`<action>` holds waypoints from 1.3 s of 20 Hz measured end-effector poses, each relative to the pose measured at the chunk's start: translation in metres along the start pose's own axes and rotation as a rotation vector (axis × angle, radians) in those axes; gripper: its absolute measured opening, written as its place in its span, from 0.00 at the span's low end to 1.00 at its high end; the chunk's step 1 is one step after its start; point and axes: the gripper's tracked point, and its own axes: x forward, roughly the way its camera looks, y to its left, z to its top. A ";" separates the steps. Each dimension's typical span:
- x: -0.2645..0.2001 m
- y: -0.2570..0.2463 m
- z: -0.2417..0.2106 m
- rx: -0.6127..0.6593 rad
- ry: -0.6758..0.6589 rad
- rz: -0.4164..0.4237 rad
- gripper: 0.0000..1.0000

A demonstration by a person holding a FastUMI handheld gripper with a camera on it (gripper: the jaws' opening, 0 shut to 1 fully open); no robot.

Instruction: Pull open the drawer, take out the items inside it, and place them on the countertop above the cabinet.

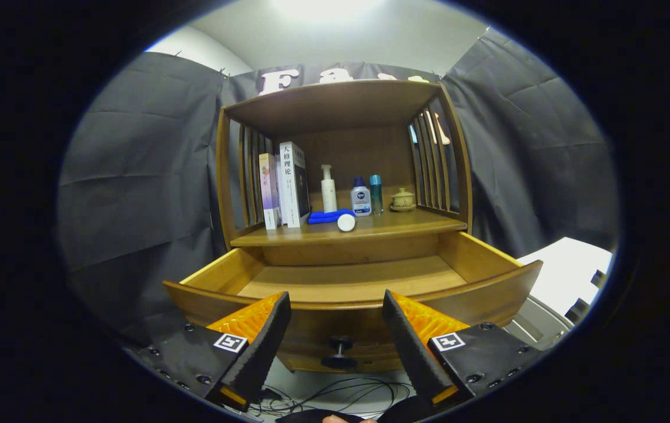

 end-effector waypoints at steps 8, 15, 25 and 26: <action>0.019 -0.008 -0.050 -0.002 0.091 -0.050 0.98; 0.019 0.001 -0.063 -0.020 0.057 -0.078 0.97; 0.047 0.015 -0.061 -0.011 0.061 -0.060 0.98; 0.051 0.015 -0.060 -0.015 0.062 -0.062 0.98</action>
